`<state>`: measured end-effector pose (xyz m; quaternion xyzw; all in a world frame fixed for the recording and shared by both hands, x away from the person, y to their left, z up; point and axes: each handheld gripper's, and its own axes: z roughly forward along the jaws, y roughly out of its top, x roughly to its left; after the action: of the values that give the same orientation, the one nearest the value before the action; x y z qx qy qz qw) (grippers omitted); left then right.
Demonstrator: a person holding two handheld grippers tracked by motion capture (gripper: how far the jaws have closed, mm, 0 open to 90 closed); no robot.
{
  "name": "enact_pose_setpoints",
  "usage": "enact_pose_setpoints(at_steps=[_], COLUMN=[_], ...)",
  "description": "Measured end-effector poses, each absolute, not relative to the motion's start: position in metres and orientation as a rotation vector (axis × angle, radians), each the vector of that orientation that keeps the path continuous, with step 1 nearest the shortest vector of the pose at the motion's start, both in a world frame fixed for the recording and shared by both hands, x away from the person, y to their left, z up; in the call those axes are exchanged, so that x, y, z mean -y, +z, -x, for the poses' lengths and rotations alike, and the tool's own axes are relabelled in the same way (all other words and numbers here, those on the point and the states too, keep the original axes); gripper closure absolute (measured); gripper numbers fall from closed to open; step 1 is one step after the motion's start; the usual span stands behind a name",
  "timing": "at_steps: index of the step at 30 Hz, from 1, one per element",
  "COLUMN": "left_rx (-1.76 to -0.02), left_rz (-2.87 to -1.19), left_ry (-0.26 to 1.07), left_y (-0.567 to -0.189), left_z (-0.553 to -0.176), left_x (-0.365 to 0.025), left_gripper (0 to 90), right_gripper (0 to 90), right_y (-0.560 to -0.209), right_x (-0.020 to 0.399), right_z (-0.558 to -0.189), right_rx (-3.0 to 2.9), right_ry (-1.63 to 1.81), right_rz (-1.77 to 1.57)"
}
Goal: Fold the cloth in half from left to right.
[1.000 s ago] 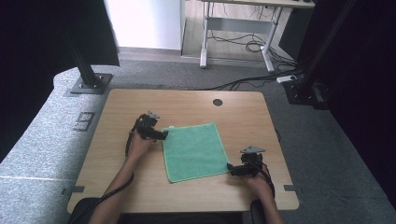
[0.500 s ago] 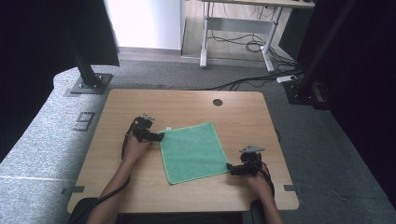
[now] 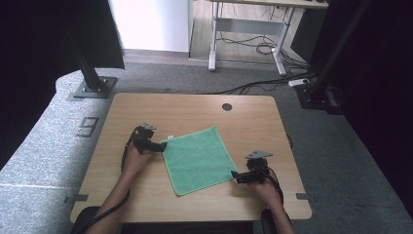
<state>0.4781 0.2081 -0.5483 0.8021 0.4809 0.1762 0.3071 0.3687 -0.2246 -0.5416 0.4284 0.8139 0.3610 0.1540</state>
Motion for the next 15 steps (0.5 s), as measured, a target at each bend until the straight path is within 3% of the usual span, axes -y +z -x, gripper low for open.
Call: enact_pose_setpoints(at_steps=[15], left_rx=[-1.271], left_rz=[-2.122], left_ry=[0.465], left_y=[-0.548], left_z=[-0.478], left_x=[-0.208], left_gripper=[0.5], right_gripper=[0.0], right_y=[-0.532], right_x=[0.174], right_z=[-0.364], right_rx=[-2.467], right_ry=[1.105], right_rz=[-1.077])
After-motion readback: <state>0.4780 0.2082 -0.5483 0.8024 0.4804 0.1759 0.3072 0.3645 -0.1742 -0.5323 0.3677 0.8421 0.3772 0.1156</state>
